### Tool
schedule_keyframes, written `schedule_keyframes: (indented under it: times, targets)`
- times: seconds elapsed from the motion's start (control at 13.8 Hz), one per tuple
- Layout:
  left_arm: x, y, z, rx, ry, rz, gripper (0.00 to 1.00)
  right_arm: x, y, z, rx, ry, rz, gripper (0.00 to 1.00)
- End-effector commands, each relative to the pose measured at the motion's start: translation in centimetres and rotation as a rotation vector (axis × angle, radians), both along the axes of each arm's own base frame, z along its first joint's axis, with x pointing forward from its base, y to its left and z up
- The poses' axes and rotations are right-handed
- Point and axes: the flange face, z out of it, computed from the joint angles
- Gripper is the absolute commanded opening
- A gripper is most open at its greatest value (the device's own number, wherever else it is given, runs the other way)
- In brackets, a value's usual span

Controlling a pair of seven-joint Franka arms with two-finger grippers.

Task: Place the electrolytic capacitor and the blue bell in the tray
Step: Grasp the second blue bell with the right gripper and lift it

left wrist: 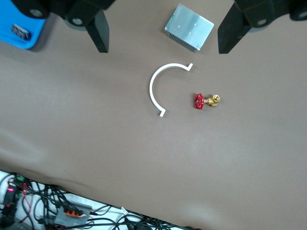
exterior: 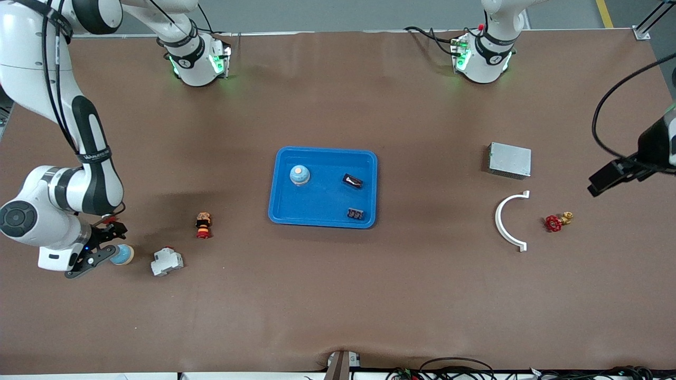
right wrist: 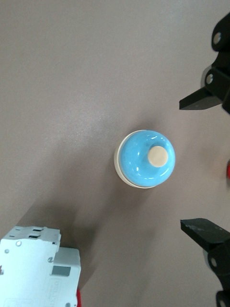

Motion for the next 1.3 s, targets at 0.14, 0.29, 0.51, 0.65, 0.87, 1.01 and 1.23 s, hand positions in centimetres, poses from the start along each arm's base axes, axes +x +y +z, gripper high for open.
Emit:
schedule_keyframes:
  times: [0.14,0.29,0.51,0.65,0.87,1.01,1.23]
  targets:
    - [-5.1,1.2,2.5,-0.003,0.015,-0.067,1.0,0.8,0.0,-1.5,0.009,-0.036,0.062,1.0]
    - [-6.5,1.6,3.0,-0.003,0.057,-0.076,1.0,0.9,-0.1,-2.4,0.008,-0.05,0.086,1.0]
    - [-7.8,1.8,3.6,0.0,0.081,-0.085,1.0,0.9,-0.4,-3.6,0.007,-0.054,0.089,1.0]
    - [-7.9,1.7,3.6,-0.007,0.092,-0.098,1.0,0.6,-0.5,-4.5,0.01,-0.04,0.086,1.0]
    - [-7.8,1.6,3.5,-0.007,0.093,-0.101,1.0,0.4,-0.7,-5.5,0.022,-0.03,0.075,1.0]
    - [-7.7,1.6,3.4,-0.007,0.096,-0.102,1.0,0.3,-0.6,-5.8,0.031,-0.027,0.074,1.0]
    - [-7.5,1.5,3.2,-0.007,0.1,-0.105,1.0,0.3,-0.5,-6.2,0.043,-0.025,0.07,0.59]
